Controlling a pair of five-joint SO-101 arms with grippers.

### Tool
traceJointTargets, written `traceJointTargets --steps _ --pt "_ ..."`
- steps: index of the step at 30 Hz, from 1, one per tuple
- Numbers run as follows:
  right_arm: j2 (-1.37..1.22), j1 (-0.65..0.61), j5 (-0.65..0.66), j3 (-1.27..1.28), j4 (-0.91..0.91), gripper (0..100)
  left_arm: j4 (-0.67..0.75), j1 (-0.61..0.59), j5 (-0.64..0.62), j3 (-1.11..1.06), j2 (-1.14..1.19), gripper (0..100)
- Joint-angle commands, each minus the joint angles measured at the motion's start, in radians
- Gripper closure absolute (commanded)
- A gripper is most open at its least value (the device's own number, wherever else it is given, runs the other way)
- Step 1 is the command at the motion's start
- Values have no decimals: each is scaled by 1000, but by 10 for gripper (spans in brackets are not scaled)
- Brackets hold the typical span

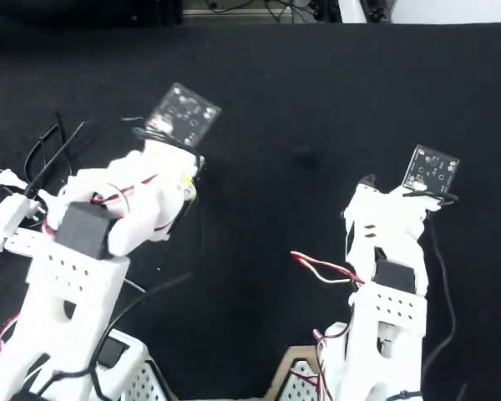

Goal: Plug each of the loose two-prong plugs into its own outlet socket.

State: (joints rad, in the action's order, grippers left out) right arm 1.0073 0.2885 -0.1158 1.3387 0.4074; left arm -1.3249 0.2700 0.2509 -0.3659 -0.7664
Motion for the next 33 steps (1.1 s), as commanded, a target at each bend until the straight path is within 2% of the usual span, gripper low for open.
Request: traceJointTargets --steps 1,3,7,10,13,18,21,27,33 --pt "30 18 -2 -27 -29 776 8 15 -72 134 -37 970" --pt "30 18 -2 -27 -29 776 3 28 -81 140 -40 970" --pt "30 18 -2 -27 -29 776 -91 153 -75 133 -29 970" --pt "30 18 -2 -27 -29 776 -107 222 -69 99 -31 970" --pt "30 18 -2 -27 -29 776 -118 232 -15 74 -40 970" --pt "30 18 -2 -27 -29 776 -213 252 89 68 -32 970" --pt "30 18 -2 -27 -29 776 -270 180 152 107 -40 970" --pt "30 18 -2 -27 -29 776 -387 -70 253 214 -31 970" --pt "30 18 -2 -27 -29 776 -433 -111 373 165 -35 970"
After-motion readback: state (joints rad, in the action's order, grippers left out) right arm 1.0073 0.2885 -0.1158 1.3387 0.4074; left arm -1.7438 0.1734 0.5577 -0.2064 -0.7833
